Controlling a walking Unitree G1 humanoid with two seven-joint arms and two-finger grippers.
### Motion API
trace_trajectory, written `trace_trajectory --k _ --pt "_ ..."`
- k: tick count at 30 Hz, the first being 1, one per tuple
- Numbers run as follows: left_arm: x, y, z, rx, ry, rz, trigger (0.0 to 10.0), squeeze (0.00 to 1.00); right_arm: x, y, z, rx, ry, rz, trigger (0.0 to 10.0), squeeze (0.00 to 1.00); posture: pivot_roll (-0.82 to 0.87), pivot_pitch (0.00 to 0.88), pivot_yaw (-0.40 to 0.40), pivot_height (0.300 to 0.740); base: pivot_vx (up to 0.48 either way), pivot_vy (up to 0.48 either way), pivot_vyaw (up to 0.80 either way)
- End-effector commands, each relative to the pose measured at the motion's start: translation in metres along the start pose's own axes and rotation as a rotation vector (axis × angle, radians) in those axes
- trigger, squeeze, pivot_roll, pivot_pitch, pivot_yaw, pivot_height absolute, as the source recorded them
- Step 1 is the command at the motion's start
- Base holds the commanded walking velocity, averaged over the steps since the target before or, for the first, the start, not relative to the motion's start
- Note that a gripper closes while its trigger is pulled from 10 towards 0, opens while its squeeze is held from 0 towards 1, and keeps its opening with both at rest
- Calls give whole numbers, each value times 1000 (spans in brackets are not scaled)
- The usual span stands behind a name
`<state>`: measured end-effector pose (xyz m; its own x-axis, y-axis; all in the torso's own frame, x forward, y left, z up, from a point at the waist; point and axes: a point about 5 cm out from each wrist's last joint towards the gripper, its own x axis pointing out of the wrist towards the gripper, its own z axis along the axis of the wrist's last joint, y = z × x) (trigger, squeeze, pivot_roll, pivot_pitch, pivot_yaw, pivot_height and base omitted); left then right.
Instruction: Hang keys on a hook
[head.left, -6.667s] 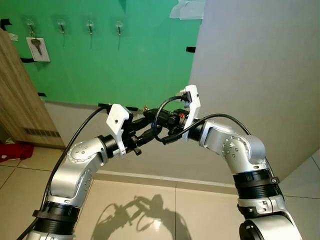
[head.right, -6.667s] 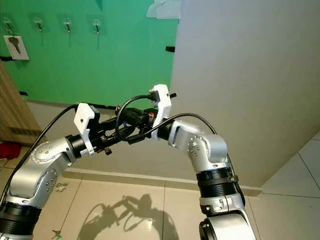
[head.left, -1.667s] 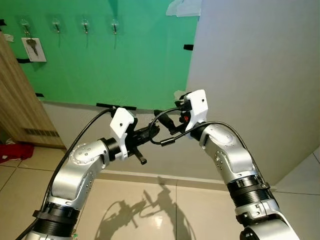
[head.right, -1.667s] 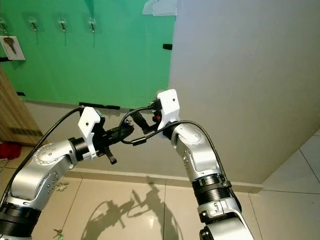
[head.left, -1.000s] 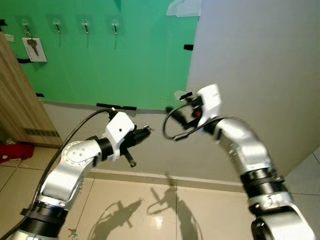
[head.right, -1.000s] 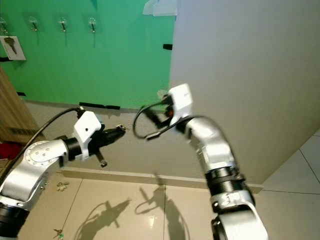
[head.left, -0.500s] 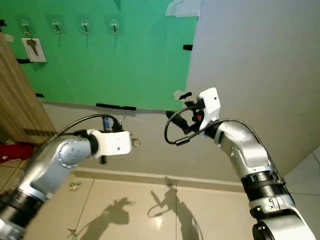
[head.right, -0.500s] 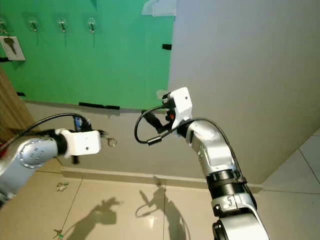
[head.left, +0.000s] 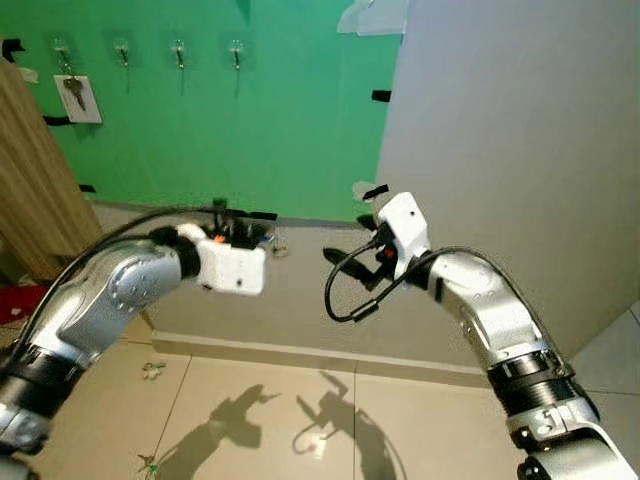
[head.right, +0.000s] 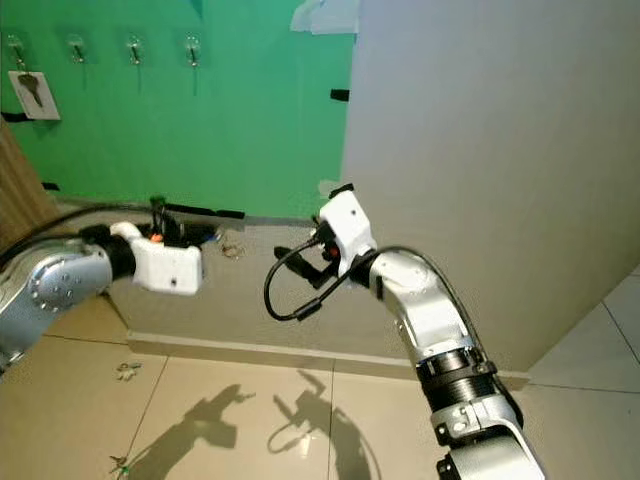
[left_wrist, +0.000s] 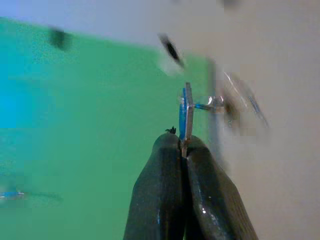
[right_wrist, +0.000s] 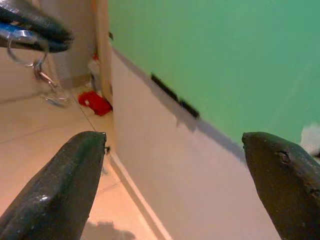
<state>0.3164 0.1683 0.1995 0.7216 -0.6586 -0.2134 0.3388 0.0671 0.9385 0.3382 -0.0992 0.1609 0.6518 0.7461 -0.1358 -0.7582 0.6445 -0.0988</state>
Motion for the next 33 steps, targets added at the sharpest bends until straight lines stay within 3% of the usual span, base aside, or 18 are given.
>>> trace_trajectory --k 1,4,10,20,28,33 --pt "-1 14 3 -122 -63 81 0 0 -1 -4 18 -23 -53 14 10000 0 -14 0 -8 740 0 0 0" --pt "-2 22 3 -291 -129 124 0 0 -2 -6 26 -48 -67 29 10000 0 -15 0 -9 740 0 0 0" --pt "-2 23 0 -372 -167 109 0 0 -6 -9 32 -101 -58 59 10000 0 -20 0 -9 740 0 0 0" --pt "-2 16 3 -429 -226 31 0 0 -14 -14 49 -306 -19 151 10000 0 -27 0 3 740 0 0 0" --pt "0 17 7 -416 -246 15 0 0 -12 -7 52 -365 3 262 10000 0 -27 0 3 740 0 0 0" --pt "2 15 9 -421 -256 -1 0 0 -9 -1 51 -344 13 327 10000 0 -23 0 1 740 0 0 0"
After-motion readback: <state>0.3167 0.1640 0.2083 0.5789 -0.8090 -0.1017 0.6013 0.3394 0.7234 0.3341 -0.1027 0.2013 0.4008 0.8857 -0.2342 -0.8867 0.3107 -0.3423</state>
